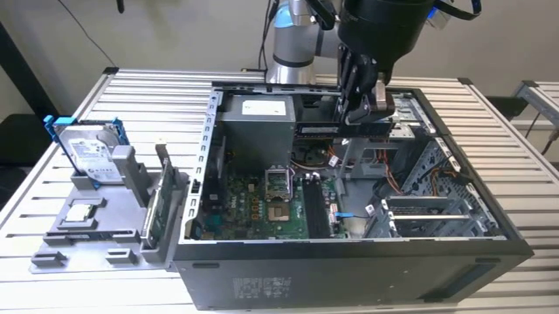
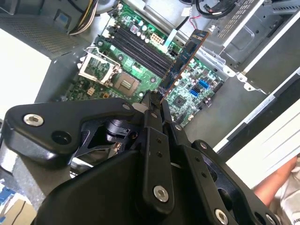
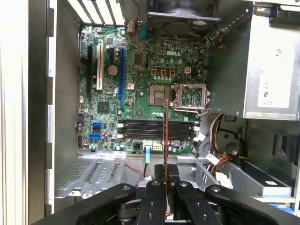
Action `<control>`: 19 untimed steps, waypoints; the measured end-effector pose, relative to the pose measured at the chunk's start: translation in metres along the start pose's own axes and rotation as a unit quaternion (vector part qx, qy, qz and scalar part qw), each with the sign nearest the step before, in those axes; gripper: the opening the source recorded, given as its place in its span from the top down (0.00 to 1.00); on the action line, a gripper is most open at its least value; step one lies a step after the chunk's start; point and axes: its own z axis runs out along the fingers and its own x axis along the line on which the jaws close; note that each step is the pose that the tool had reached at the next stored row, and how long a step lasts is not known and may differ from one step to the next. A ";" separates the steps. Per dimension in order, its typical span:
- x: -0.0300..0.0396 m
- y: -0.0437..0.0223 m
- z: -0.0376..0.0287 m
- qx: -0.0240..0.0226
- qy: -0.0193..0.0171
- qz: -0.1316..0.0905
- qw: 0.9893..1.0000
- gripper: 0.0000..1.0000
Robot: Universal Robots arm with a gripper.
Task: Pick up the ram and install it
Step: 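Insert the ram into the slot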
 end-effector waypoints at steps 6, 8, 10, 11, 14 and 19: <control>0.0000 0.0000 0.0003 0.002 0.000 0.025 1.000 0.85; 0.0000 0.0000 0.0004 0.003 0.000 0.038 0.999 0.85; 0.0000 0.0000 0.0006 0.003 0.001 0.048 0.999 0.85; 0.0000 0.0000 0.0007 0.004 0.001 0.054 0.999 0.85; 0.0000 0.0000 0.0009 0.005 0.001 0.070 0.998 0.85; -0.0006 0.0001 0.0011 0.006 0.001 0.091 0.996 0.85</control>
